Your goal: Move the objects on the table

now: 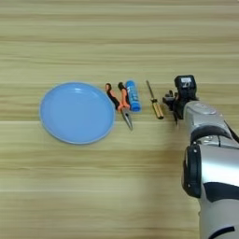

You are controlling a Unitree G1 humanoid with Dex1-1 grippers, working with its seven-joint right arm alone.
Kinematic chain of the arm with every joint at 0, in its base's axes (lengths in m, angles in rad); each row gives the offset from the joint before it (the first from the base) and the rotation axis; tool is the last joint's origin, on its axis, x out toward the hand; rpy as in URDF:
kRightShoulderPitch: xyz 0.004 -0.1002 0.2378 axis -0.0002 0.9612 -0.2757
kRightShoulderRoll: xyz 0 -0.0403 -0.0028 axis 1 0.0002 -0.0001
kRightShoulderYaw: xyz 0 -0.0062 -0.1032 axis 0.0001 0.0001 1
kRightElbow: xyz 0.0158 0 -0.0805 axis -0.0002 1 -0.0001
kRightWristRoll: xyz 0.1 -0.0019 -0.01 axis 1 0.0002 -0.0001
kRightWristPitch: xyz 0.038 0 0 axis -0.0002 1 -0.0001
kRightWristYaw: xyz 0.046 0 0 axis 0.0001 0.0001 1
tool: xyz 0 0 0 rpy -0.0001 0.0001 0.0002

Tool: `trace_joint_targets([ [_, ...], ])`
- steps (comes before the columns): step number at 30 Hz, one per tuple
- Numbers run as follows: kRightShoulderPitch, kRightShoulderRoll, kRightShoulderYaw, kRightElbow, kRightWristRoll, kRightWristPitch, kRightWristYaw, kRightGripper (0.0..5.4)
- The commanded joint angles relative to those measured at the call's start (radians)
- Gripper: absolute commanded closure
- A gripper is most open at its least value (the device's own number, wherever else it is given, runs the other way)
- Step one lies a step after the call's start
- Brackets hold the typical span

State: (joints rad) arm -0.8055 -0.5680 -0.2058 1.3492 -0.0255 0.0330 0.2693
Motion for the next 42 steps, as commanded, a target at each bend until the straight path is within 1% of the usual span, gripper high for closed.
trace_joint_targets([
  [1, -0.085, -0.043, -0.009, -0.049, 0.008, -0.037, -0.007, 2.85],
  [6, -0.091, -0.041, -0.013, -0.055, 0.012, -0.051, -0.003, 2.25],
  [9, -0.098, -0.041, -0.015, -0.06, 0.016, -0.06, 0.001, 1.98],
  [13, -0.106, -0.038, -0.012, -0.068, 0.019, -0.072, 0.011, 1.45],
  [17, -0.115, -0.033, -0.012, -0.08, 0.022, -0.084, 0.025, 1.12],
  [19, -0.119, -0.032, -0.012, -0.087, 0.025, -0.089, 0.032, 0.81],
  [28, -0.129, -0.014, -0.007, -0.134, 0.034, -0.106, 0.067, 0.02],
  [37, -0.12, 0.013, 0.001, -0.189, 0.039, -0.11, 0.104, 0.02],
  [42, -0.115, 0.047, 0.011, -0.214, 0.039, -0.112, 0.125, 0.02],
])
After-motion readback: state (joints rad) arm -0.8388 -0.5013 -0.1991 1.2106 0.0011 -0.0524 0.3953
